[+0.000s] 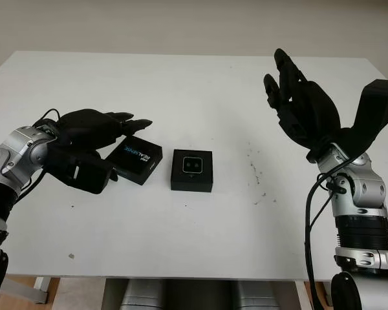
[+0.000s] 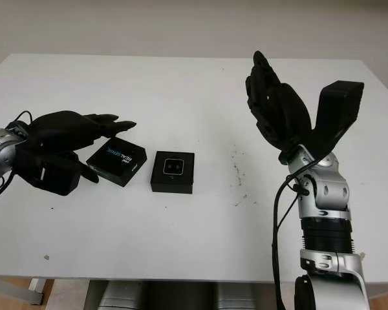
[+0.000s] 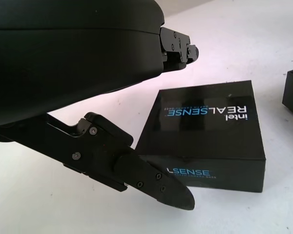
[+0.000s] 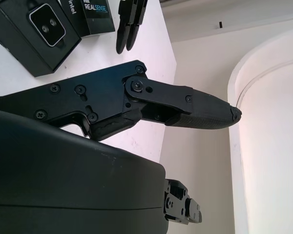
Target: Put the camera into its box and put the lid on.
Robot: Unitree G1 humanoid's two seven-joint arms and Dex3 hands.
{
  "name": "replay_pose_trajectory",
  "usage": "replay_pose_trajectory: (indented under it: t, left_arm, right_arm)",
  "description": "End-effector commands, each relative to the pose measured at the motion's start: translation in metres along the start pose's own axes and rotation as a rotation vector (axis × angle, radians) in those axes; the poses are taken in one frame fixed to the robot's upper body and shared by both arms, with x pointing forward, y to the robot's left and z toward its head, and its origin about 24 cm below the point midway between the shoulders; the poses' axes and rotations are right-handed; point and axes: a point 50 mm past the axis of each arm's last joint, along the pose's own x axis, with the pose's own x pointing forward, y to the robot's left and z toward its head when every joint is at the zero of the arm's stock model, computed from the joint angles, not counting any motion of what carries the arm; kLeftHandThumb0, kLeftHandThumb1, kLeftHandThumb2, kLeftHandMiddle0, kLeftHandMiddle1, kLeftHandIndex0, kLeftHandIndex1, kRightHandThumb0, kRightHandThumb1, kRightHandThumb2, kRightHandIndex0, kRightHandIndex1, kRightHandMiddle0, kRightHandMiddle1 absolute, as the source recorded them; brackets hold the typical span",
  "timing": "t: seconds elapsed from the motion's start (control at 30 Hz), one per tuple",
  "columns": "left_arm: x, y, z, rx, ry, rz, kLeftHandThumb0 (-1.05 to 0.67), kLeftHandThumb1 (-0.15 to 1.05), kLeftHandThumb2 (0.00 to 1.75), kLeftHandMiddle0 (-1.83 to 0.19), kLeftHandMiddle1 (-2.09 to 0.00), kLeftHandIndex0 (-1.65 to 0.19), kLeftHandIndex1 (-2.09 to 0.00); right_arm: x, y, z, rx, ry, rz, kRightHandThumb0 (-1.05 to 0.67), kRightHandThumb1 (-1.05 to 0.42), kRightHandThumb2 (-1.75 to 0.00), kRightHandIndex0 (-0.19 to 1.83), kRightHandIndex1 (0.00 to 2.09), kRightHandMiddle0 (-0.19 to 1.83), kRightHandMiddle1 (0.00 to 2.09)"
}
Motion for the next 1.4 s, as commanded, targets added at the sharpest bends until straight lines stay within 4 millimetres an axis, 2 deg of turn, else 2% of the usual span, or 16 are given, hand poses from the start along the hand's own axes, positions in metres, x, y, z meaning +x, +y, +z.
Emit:
replay_pose_trajectory:
  t: [0.0, 0.5, 0.7, 0.87, 0.9, 0.93, 0.97, 1.0, 1.07, 1.13, 1.23, 1.37]
  left_arm:
    - [0.001, 0.009, 0.002, -0.007, -0.008, 0.014, -0.54, 0.8, 0.05, -0.03, -0.05, -0.01, -0.07]
    - [0.013, -0.009, 0.012, -0.095, -0.07, -0.053, -0.42, 0.8, 0.05, -0.05, -0.06, -0.07, -0.08]
    - [0.013, -0.015, 0.014, -0.025, -0.083, -0.072, -0.41, 0.83, 0.06, -0.16, -0.11, -0.16, -0.12]
    - [0.012, -0.022, 0.016, 0.082, -0.109, -0.022, -0.34, 0.82, 0.06, -0.39, -0.22, -0.37, -0.23]
    - [0.012, -0.023, 0.016, 0.09, -0.115, -0.012, -0.33, 0.83, 0.06, -0.41, -0.27, -0.39, -0.26]
    - [0.012, -0.025, 0.015, 0.089, -0.121, -0.001, -0.31, 0.83, 0.05, -0.37, -0.44, -0.4, -0.35]
    - [0.012, -0.026, 0.015, 0.085, -0.126, 0.011, -0.28, 0.84, 0.06, -0.29, -0.71, -0.39, -0.49]
    - [0.011, -0.027, 0.015, 0.083, -0.13, 0.022, -0.24, 0.87, 0.06, -0.23, -0.99, -0.34, -0.72]
    - [0.011, -0.028, 0.015, 0.074, -0.135, 0.059, -0.18, 0.93, 0.06, -0.23, -1.23, -0.33, -1.0]
    - [0.012, -0.027, 0.013, 0.024, -0.117, 0.108, -0.14, 0.99, 0.06, -0.22, -1.58, -0.32, -1.29]
    - [0.013, -0.024, 0.012, -0.048, -0.084, 0.155, -0.12, 1.0, 0.05, -0.22, -1.77, -0.28, -1.42]
    - [0.013, -0.014, 0.014, -0.168, -0.036, 0.212, -0.1, 0.98, 0.05, -0.27, -1.63, -0.27, -1.45]
  right_arm:
    - [-0.001, 0.001, 0.007, -0.022, -0.026, -0.002, -0.7, -1.05, -0.63, -0.19, 0.0, -0.19, 0.0]
    - [-0.004, 0.001, 0.009, -0.051, -0.024, -0.007, -0.67, -1.05, -0.64, -0.19, 0.0, -0.19, 0.0]
    - [-0.005, 0.001, 0.008, -0.051, -0.024, -0.005, -0.66, -1.05, -0.66, -0.19, 0.0, -0.19, 0.0]
    - [-0.005, 0.001, 0.006, -0.029, -0.026, -0.006, -0.68, -1.05, -0.63, -0.19, 0.0, -0.19, 0.0]
    - [-0.005, 0.001, 0.006, -0.025, -0.027, -0.004, -0.68, -1.05, -0.63, -0.19, 0.0, -0.19, 0.0]
    - [-0.005, 0.002, 0.006, -0.025, -0.028, -0.002, -0.68, -1.05, -0.63, -0.19, 0.0, -0.19, 0.0]
    - [-0.005, 0.002, 0.006, -0.023, -0.029, -0.001, -0.68, -1.05, -0.63, -0.19, 0.0, -0.19, 0.0]
    - [-0.005, 0.002, 0.006, -0.015, -0.028, 0.004, -0.69, -1.05, -0.62, -0.19, 0.0, -0.19, 0.0]
    - [-0.004, 0.002, 0.005, 0.012, -0.027, 0.011, -0.7, -1.05, -0.62, -0.19, 0.0, -0.19, 0.0]
    - [-0.004, 0.004, 0.004, 0.036, -0.019, 0.017, -0.73, -1.05, -0.62, -0.19, 0.0, -0.19, 0.0]
    - [-0.005, 0.009, -0.001, 0.043, -0.007, 0.038, -0.75, -1.05, -0.63, -0.19, 0.0, -0.19, 0.0]
    - [-0.007, 0.018, -0.005, 0.041, -0.011, 0.07, -0.73, -1.05, -0.66, -0.19, 0.0, -0.19, 0.0]
